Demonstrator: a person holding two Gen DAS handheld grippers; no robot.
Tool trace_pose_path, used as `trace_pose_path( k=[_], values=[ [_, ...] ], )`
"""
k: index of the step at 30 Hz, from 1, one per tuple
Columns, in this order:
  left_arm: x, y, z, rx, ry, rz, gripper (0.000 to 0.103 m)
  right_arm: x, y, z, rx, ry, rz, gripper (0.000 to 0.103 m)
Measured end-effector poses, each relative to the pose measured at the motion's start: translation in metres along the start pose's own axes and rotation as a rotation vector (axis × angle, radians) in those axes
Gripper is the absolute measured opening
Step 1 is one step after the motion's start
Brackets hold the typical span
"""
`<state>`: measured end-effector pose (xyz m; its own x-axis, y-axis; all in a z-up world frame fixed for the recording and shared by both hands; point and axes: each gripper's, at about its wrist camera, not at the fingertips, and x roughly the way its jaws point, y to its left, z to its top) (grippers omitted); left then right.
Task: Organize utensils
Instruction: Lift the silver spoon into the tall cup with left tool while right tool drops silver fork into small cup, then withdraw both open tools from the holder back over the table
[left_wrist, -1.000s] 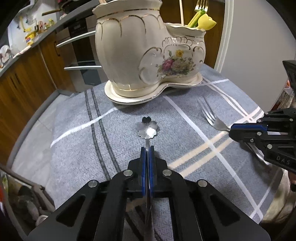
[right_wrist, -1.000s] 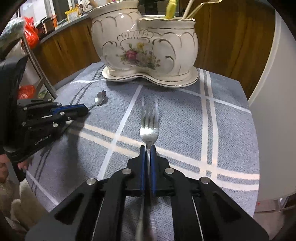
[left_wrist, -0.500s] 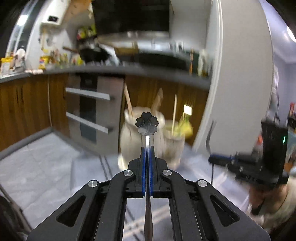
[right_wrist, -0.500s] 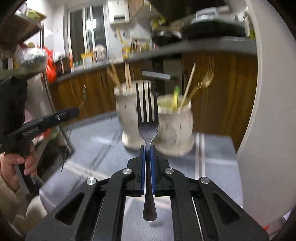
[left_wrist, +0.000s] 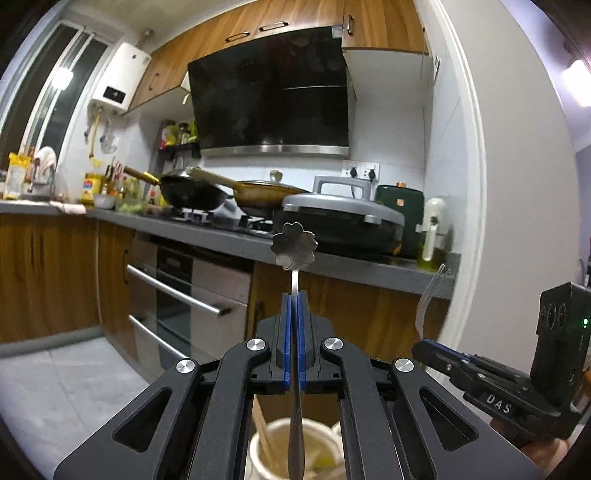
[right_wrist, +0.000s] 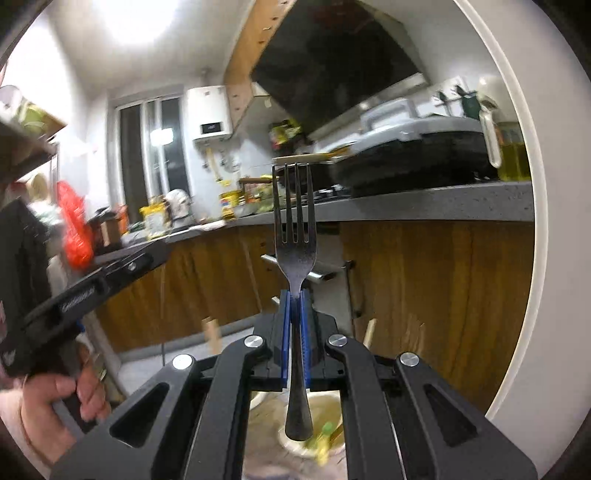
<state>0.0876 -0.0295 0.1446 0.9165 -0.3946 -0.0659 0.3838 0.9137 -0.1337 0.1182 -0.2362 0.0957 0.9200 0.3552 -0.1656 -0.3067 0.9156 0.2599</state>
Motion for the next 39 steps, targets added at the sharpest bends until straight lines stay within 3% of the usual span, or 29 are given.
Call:
trace_pose_path(
  k=[5,14,20,31,32,33,35,38,39],
  values=[
    [0.02,0.003,-0.017,0.024,0.034,0.019,0.004,0.023,-0.015,-0.013,0.002,0.043,-0.024,0.005],
    [0.003,0.027,-0.052,-0.025,0.129,-0.046,0.004,0.036,-0.02,-0.041,-0.024,0.158,0.005,0.005],
    [-0.003,0.03,-0.071,-0.006,0.19,-0.055,0.004,0.043,-0.012,-0.055,-0.057,0.225,0.015,0.005],
    [-0.009,0.029,-0.084,-0.007,0.224,-0.07,0.01,0.041,-0.002,-0.061,-0.08,0.277,0.023,0.007],
    [-0.01,0.029,-0.083,-0.008,0.223,-0.07,0.013,0.04,-0.002,-0.06,-0.08,0.278,0.025,0.012],
    [-0.011,0.029,-0.082,-0.01,0.22,-0.07,0.015,0.037,-0.001,-0.058,-0.078,0.27,0.03,0.025],
    [-0.016,0.029,-0.079,-0.01,0.212,-0.067,0.025,0.029,-0.003,-0.054,-0.081,0.246,0.033,0.04],
    [-0.026,0.03,-0.075,-0.01,0.199,-0.065,0.044,0.015,-0.004,-0.051,-0.097,0.227,0.014,0.043],
    [-0.031,0.03,-0.075,-0.009,0.196,-0.063,0.049,0.005,-0.004,-0.051,-0.099,0.222,0.008,0.051]
  ],
)
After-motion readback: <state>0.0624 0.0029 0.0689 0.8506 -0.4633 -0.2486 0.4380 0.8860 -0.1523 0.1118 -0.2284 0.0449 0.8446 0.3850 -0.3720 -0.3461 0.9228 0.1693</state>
